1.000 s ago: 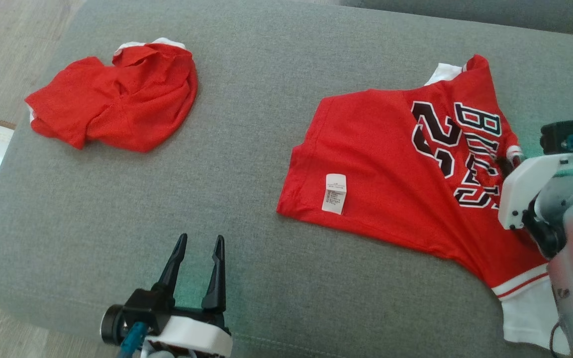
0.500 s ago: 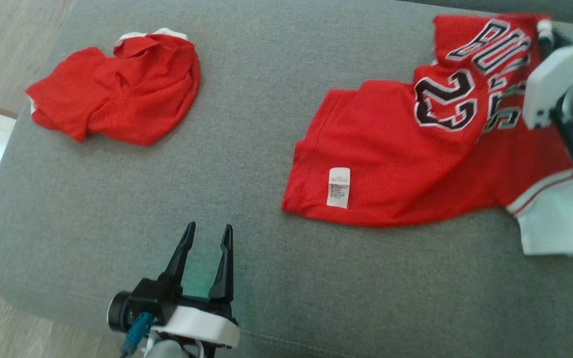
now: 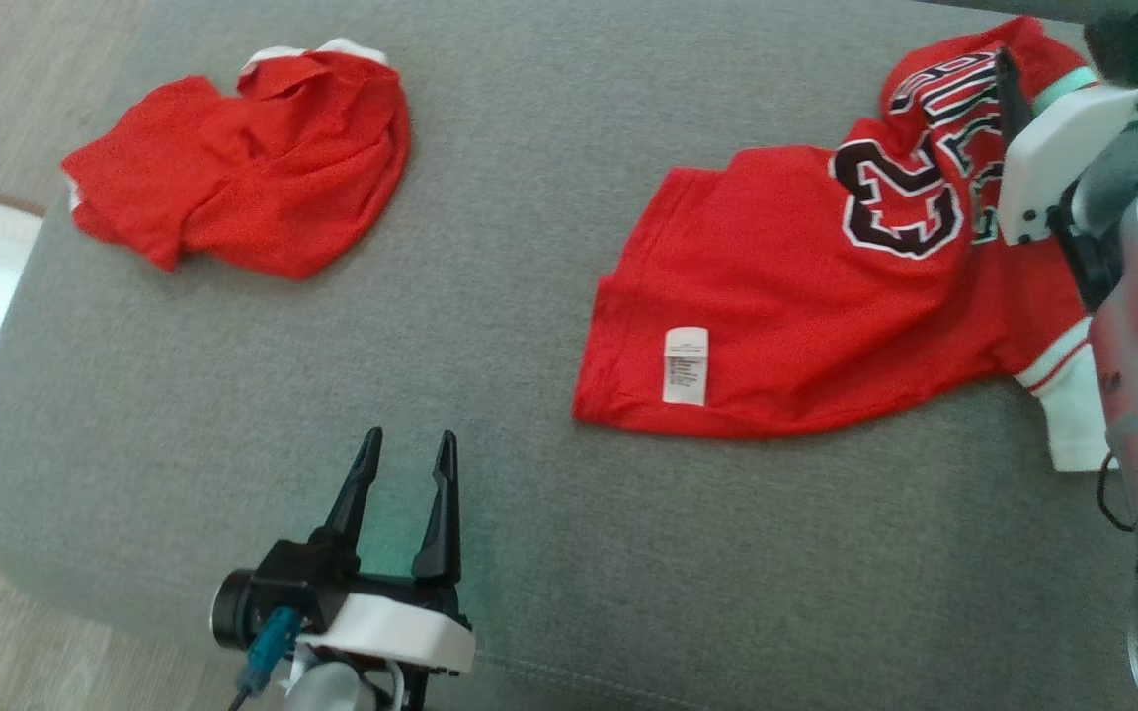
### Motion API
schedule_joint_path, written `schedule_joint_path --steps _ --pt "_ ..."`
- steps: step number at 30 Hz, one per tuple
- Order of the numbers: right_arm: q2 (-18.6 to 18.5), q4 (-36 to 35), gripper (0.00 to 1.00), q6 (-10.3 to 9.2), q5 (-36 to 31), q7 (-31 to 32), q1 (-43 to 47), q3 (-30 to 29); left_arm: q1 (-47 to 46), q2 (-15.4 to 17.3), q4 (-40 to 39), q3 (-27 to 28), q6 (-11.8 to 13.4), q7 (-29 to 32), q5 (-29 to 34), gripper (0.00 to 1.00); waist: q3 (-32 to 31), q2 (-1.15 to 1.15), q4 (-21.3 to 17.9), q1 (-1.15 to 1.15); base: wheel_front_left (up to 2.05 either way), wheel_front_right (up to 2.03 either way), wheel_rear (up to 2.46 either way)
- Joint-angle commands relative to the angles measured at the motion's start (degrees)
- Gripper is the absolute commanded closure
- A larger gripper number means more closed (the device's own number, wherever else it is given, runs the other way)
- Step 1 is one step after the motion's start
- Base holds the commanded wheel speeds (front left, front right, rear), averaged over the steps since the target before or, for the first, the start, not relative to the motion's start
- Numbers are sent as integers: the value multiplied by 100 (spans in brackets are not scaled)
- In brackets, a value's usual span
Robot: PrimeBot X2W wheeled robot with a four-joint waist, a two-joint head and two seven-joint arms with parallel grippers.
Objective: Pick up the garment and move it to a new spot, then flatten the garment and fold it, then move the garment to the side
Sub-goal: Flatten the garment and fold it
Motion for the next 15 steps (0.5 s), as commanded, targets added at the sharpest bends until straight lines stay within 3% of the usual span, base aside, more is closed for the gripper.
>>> schedule_joint_path --steps 1,7,15 --pt "50 -173 0 22 -27 -78 -216 53 -122 -4 -162 194 26 -55 27 0 -42 0 -74 0 0 0 0" --pt "178 -64 0 22 179 -578 90 61 -32 -4 -147 347 -15 -55 152 0 -315 0 -488 0 0 0 0" --pt "380 -197 0 22 521 -952 1275 -424 141 -3 -135 513 -50 -55 277 0 -719 0 -925 0 0 0 0"
